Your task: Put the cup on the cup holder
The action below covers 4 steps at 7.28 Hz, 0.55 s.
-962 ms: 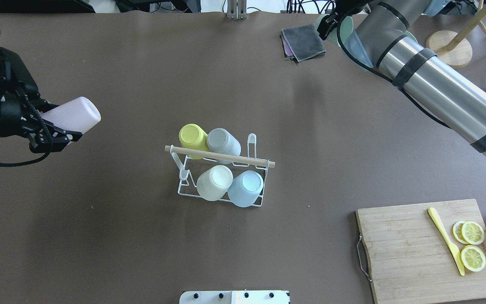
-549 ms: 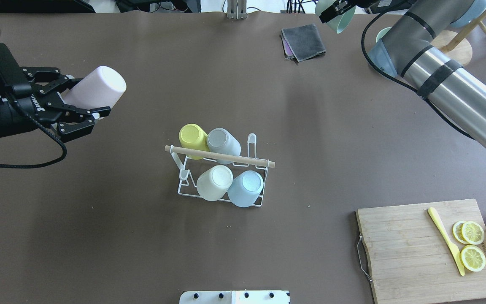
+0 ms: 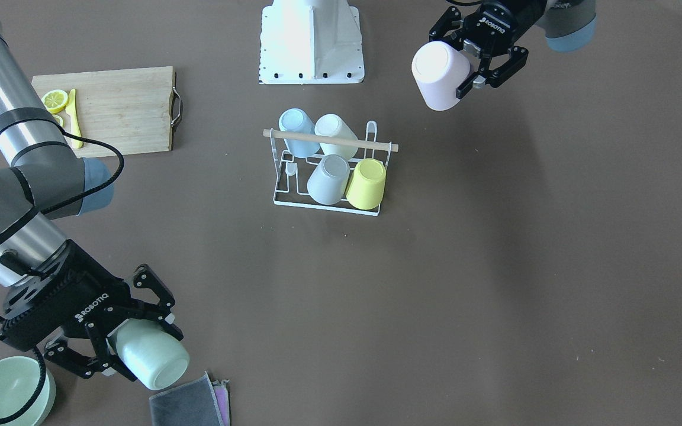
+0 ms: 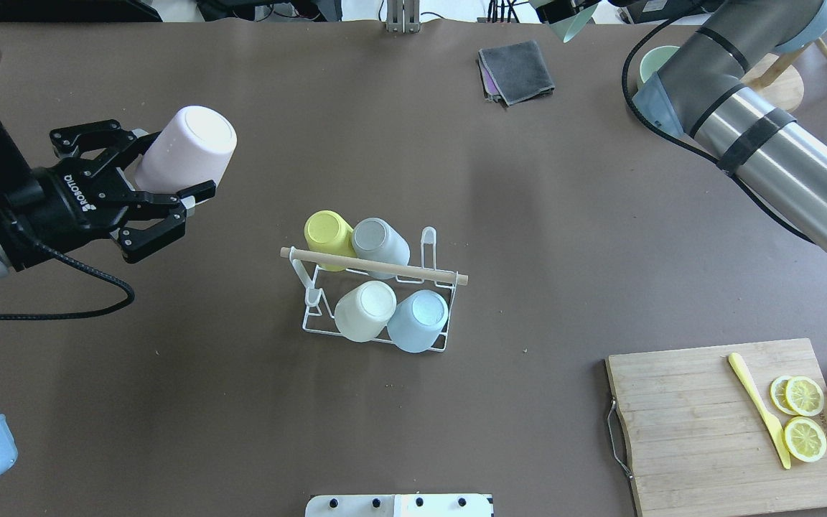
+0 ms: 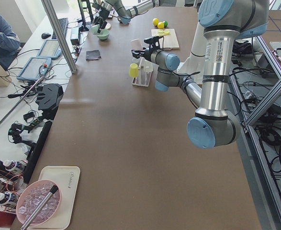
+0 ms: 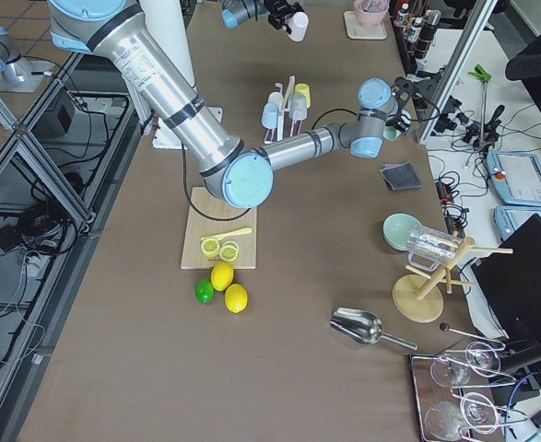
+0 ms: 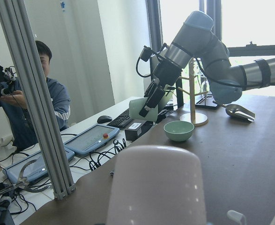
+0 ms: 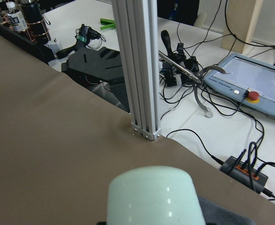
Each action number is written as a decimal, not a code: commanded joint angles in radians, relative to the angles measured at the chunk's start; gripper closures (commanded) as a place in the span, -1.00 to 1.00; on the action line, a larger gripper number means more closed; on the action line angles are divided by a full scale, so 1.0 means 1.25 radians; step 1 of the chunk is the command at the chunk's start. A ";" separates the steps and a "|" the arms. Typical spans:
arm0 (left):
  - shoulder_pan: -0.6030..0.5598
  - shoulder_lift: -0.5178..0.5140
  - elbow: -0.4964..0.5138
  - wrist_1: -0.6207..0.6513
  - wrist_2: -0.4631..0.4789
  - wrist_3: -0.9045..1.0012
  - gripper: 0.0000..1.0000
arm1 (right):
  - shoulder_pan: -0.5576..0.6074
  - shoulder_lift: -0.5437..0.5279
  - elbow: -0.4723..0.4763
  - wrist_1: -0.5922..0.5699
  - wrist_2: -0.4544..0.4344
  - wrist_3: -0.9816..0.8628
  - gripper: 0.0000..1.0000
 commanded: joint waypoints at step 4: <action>0.179 -0.027 0.180 -0.300 0.209 0.002 0.42 | -0.144 -0.061 0.036 0.361 -0.083 0.132 1.00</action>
